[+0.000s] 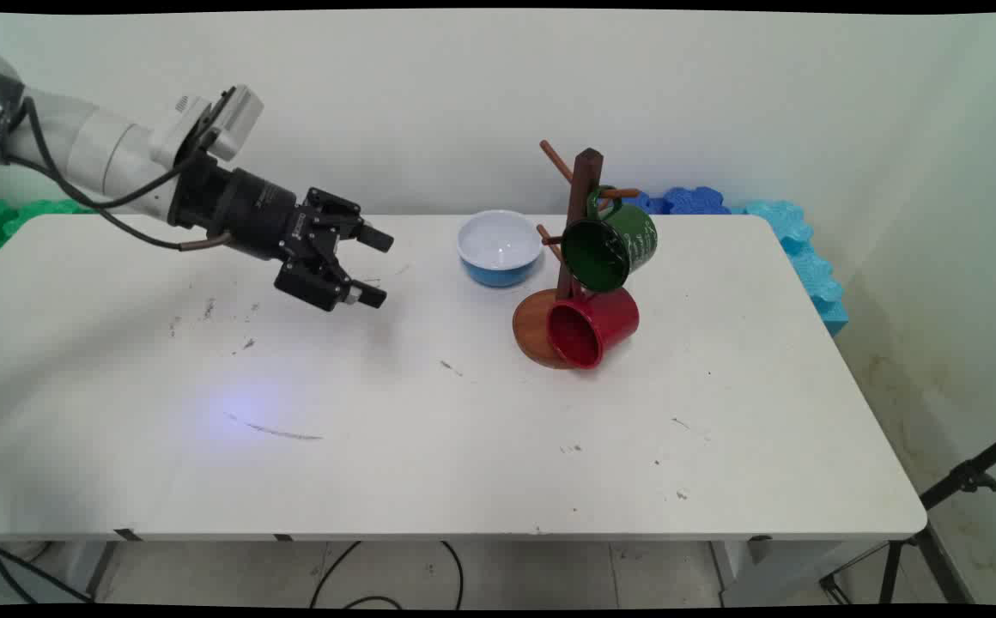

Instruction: Pick up the green mug from the rack

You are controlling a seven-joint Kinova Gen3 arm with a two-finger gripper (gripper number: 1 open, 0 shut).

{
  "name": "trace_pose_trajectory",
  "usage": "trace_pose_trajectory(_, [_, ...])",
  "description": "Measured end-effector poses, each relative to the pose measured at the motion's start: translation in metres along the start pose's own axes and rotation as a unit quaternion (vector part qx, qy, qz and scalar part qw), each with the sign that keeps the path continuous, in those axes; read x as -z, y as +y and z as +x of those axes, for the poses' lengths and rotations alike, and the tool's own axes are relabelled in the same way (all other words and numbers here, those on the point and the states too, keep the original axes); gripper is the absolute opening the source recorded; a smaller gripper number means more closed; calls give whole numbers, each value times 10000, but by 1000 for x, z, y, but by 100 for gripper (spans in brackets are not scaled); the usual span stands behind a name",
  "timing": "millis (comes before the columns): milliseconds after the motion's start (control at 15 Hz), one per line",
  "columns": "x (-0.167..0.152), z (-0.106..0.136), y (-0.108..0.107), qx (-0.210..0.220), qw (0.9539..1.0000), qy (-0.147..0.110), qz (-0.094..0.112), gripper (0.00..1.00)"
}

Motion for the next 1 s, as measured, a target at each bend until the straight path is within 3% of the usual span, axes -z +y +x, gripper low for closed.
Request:
trace_pose_trajectory(467, [-2, 14, -3, 273, 9995, 94, 137, 100])
trace_pose_trajectory(1000, [-32, 59, 33, 986, 9938, 236, 459, 100])
